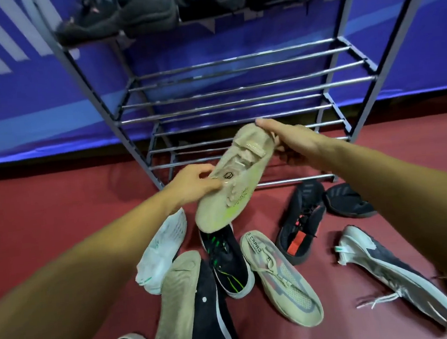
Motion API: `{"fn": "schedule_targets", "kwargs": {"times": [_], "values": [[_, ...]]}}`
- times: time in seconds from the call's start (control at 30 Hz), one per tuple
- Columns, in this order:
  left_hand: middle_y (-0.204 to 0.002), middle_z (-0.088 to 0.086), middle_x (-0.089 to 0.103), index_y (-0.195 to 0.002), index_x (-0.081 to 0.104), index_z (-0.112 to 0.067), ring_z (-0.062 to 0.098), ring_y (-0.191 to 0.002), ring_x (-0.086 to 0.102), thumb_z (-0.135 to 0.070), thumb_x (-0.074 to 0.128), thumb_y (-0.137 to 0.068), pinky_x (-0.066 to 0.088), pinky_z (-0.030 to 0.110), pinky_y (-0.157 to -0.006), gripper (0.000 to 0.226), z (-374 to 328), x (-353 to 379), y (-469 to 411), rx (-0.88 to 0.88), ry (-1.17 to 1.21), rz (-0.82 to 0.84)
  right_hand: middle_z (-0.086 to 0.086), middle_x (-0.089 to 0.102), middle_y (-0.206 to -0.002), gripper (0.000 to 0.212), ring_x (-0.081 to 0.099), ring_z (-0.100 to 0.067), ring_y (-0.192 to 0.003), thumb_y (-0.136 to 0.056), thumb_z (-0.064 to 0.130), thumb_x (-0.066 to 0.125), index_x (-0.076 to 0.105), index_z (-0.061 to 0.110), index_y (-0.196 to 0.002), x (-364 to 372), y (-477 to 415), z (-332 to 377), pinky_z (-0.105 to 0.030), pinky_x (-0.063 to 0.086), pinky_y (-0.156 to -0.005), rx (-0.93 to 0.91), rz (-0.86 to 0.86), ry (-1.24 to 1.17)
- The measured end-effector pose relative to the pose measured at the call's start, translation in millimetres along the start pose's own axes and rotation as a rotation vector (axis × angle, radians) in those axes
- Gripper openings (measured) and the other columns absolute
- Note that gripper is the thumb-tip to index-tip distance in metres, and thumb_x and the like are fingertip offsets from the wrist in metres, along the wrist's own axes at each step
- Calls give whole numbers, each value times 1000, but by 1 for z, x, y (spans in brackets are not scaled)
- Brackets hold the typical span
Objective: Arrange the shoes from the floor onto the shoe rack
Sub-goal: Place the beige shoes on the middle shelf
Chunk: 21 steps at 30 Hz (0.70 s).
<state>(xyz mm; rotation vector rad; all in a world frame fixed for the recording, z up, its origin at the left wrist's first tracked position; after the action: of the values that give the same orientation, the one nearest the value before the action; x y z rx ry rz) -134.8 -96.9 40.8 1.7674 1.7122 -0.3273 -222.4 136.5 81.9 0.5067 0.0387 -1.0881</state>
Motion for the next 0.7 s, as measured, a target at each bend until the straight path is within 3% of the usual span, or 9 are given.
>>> {"fn": "schedule_targets", "kwargs": {"times": [0.07,0.17,0.27,0.37,0.43,0.6,0.7], "values": [[-99,0,78,-103,76,-19,17,-94,74,-22,76,-83,56,36,-90,20,2,-13,9,-56,182,24,3,68,-69,59,49,-8,-54,-78,75,63,73,17,-78,8,-2,7,-28,36,-64,-71,43,-97],[-101,7,77,-104,75,-10,23,-98,73,-15,72,-86,55,35,-87,18,-3,-35,15,-122,383,6,2,63,-73,62,49,-6,-53,-83,68,64,75,9,-98,29,1,15,-25,35,-60,-104,139,-78],[-110,9,75,-116,71,-8,29,-110,68,-23,75,-82,50,42,-94,37,-6,-55,16,-140,519,-61,8,63,-68,40,48,-7,-60,-91,48,67,75,10,-100,54,6,22,-20,37,-59,-169,272,-28],[-117,10,73,-121,69,-10,30,-116,66,-27,77,-77,47,45,-101,48,-9,-68,16,-119,638,-128,7,68,-75,24,52,-10,-67,-89,38,73,77,17,-100,74,7,24,-26,37,-65,-192,371,-37],[-116,11,73,-120,70,-9,25,-107,69,-23,73,-83,50,40,-94,39,-10,-75,16,-113,715,-169,1,69,-81,26,53,-11,-67,-88,29,75,75,13,-108,88,1,26,-28,37,-66,-200,376,-76],[-88,3,77,-104,73,-11,17,-81,72,-24,69,-89,52,36,-88,20,-7,-96,17,-65,808,-231,3,64,-67,17,50,-8,-58,-89,15,73,74,4,-103,111,-14,42,-18,38,-55,-249,302,-196],[-99,5,77,-111,71,-10,15,-84,72,-21,70,-88,55,26,-73,25,7,-103,17,-75,822,-235,6,63,-67,9,47,-5,-55,-90,15,72,74,13,-99,125,-25,53,-16,34,-49,-241,328,-269]]}}
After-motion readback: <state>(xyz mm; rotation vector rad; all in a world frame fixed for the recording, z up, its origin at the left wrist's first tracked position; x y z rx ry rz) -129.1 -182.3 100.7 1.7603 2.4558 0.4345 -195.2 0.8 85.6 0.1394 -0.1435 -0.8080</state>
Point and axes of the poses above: each hand's wrist, its own y-axis away from the middle knuckle, its own x-axis out of the palm, z = x × y, the point moved 3 cm from there along -y, towards the middle knuckle
